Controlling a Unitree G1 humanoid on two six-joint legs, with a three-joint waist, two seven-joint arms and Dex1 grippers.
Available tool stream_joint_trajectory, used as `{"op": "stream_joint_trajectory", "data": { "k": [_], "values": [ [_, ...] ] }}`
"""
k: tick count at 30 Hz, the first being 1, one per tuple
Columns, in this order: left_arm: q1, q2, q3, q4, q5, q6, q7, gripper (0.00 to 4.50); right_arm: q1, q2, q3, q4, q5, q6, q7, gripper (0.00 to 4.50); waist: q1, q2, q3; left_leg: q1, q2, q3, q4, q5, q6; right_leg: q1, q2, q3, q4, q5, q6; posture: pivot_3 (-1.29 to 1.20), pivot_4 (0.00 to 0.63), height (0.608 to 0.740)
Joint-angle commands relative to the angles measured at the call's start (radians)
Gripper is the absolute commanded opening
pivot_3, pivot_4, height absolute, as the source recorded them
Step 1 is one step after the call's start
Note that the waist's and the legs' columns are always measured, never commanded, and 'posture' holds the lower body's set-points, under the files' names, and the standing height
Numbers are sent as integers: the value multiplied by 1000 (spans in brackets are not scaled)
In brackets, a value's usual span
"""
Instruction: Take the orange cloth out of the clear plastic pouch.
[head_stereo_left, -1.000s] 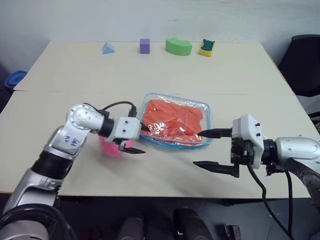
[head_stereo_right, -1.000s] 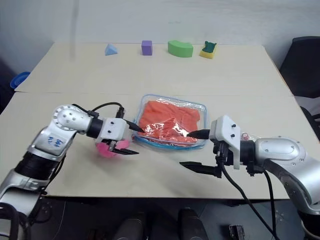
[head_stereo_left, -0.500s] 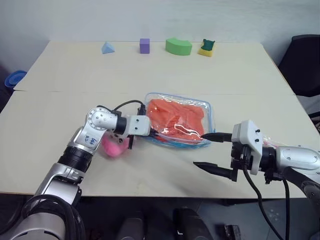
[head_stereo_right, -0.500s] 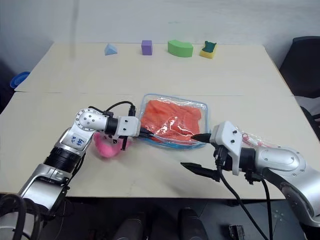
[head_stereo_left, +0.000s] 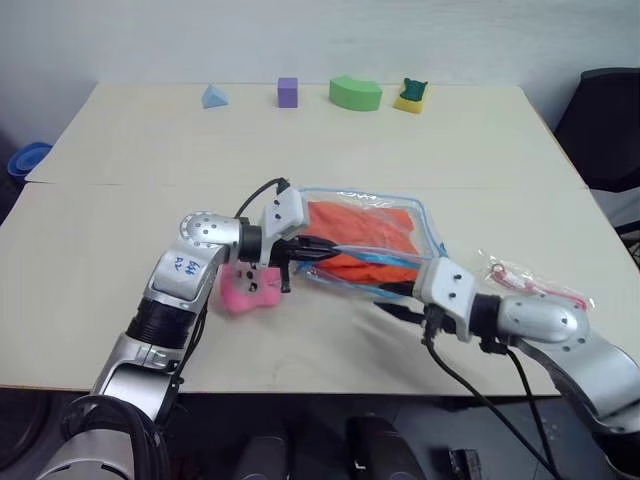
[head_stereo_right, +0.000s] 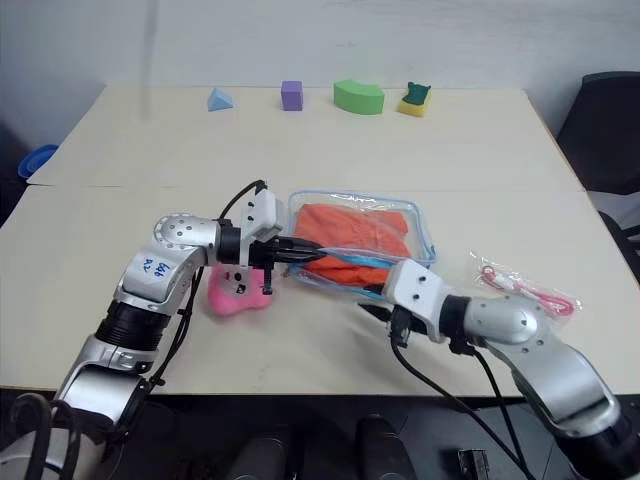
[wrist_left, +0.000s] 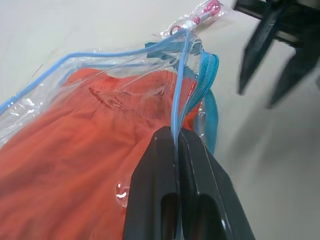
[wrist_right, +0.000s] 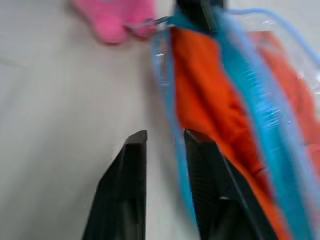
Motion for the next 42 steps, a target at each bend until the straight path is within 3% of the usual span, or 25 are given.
{"op": "stream_joint_trajectory", "data": {
  "k": [1, 3, 6, 14, 23, 36, 39, 42],
  "values": [
    [0, 1, 7, -62, -4, -2, 15, 0, -77, 48, 79, 102, -145, -118, -23, 1288, 0, 0, 0, 0, 0, 0, 0, 0, 0, 0, 0, 0, 0, 0, 0, 0, 150, 740],
    [5, 0, 1, -75, -1, 0, 20, 0, -114, 70, 114, 174, -207, -173, -21, 1288, 2, 0, 0, 0, 0, 0, 0, 0, 0, 0, 0, 0, 0, 0, 0, 0, 150, 740],
    [16, 2, -9, -82, 10, -17, 22, 0, -146, 85, 144, 259, -273, -257, -4, 1886, 3, 0, 0, 0, 0, 0, 0, 0, 0, 0, -1, 0, -1, 0, 0, 0, 150, 740],
    [41, 15, -18, -117, 16, -18, 30, 0, -157, 93, 155, 351, -403, -434, -1, 4475, 0, 0, 0, 0, 0, 0, 0, 0, 0, 0, 0, 0, 0, 0, 0, 0, 150, 740],
    [45, 12, -21, -139, 12, -9, 28, 0, -201, 151, 145, 450, -504, -505, -51, 4475, -1, 0, 0, 0, 0, 0, 0, 0, -1, 0, 0, 0, 0, 0, 0, 0, 150, 740],
    [40, 7, -18, -136, 8, -11, 31, 0, -302, 192, 248, 658, -730, -665, -90, 4475, -7, 0, 0, 1, 0, 1, 0, 1, -1, 0, 0, 0, 1, 0, 0, 0, 150, 740],
    [38, 5, -16, -133, 7, -10, 34, 0, -331, 226, 259, 744, -744, -685, -104, 3834, -12, 0, -1, 2, 0, 1, 0, 1, -1, 1, 0, 0, 1, 0, 0, 0, 150, 740],
    [39, 6, -12, -133, 7, -9, 38, 0, -349, 243, 265, 805, -753, -708, -110, 2781, -20, 0, -1, 3, 0, 1, 0, 1, -1, 1, 0, 0, 2, 0, 0, 0, 150, 740]
  ]
}}
